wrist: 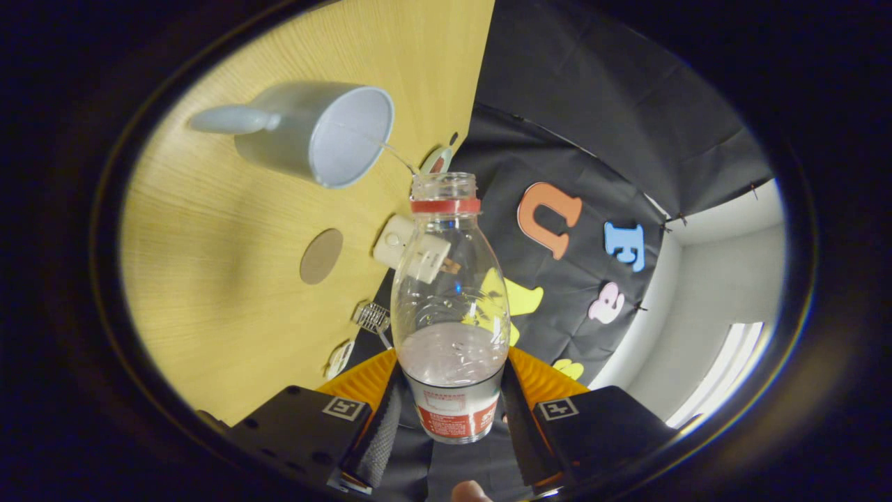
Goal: Take the bottle from table, then pour the juice into the cup, finally place the bottle on the coaster
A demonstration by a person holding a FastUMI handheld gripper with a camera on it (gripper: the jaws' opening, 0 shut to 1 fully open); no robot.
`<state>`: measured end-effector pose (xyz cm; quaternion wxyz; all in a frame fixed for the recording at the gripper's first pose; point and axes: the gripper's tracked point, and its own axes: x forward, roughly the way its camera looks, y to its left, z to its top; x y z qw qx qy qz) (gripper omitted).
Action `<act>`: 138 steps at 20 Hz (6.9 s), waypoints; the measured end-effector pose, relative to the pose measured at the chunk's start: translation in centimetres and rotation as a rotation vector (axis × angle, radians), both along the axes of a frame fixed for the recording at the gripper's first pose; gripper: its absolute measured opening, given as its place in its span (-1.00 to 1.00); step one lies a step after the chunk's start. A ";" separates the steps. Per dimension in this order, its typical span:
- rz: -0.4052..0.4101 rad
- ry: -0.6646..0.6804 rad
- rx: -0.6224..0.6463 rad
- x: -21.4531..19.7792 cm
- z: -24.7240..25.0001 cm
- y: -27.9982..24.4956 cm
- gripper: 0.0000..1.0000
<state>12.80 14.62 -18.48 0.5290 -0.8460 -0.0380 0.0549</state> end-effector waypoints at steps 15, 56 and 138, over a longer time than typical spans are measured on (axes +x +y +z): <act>0.015 -0.012 -0.027 0.1 0.6 0.5 0.51; 0.046 0.350 1.840 1.9 10.9 -2.5 0.51; -0.023 0.230 2.030 -9.1 22.2 -7.4 1.00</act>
